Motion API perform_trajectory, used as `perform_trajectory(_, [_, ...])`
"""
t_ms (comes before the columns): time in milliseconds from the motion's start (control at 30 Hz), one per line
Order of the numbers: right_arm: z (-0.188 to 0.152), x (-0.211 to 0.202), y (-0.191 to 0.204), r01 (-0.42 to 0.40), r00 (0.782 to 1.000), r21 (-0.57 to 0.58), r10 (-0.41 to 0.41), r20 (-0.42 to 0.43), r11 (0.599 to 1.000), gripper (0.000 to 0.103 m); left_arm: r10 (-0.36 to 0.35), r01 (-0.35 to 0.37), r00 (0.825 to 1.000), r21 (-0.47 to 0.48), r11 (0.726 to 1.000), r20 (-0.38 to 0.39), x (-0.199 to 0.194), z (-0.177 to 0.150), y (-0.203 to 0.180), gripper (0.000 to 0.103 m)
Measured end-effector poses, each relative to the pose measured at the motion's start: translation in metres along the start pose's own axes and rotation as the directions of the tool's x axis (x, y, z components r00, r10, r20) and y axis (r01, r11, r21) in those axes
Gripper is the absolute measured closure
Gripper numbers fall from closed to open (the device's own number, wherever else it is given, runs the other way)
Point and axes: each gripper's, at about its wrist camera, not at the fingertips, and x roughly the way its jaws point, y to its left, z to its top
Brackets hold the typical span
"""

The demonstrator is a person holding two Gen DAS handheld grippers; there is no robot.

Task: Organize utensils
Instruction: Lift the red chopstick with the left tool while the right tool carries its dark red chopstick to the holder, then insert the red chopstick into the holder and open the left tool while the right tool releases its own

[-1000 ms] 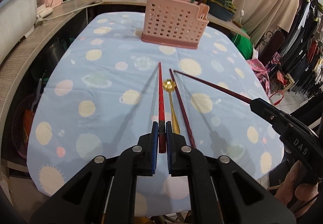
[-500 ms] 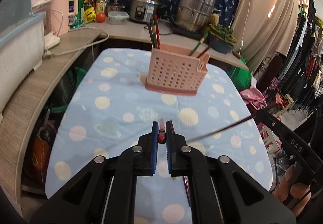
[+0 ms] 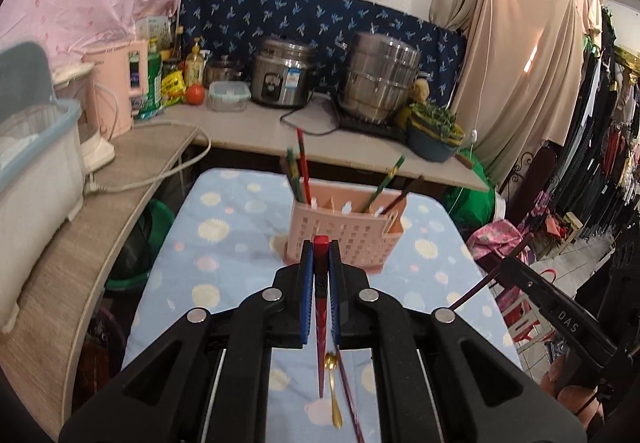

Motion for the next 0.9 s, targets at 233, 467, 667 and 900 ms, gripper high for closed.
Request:
perform_trajectory(233, [0.054,0.019,-0.003,-0.042,0.995,0.044,0.038,0.087,0.998,0.096,-0.007,0.004,0.992,0.028,1.000,0.129,-0.001,0.059,-0.017,0.096])
perform_trajectory(467, [0.105,0.042,0.001,-0.052,0.986,0.049,0.043,0.163,0.997,0.096,-0.010,0.005,0.967,0.023,1.000,0.253,0.008,0.111,-0.023,0.096])
perform_trajectory(667, [0.130,0.066,-0.001,-0.056,0.981,0.071,0.042,0.192,0.996,0.096,0.007,-0.015,0.947,0.023,1.000,0.322,0.026,0.136,-0.021,0.096])
perform_trajectory(900, [0.131,0.101,-0.007,-0.026,0.989,0.078,0.015,0.148,0.997,0.096,0.028,-0.036,0.950,0.021,0.999,0.311,0.064,0.143,-0.015,0.096])
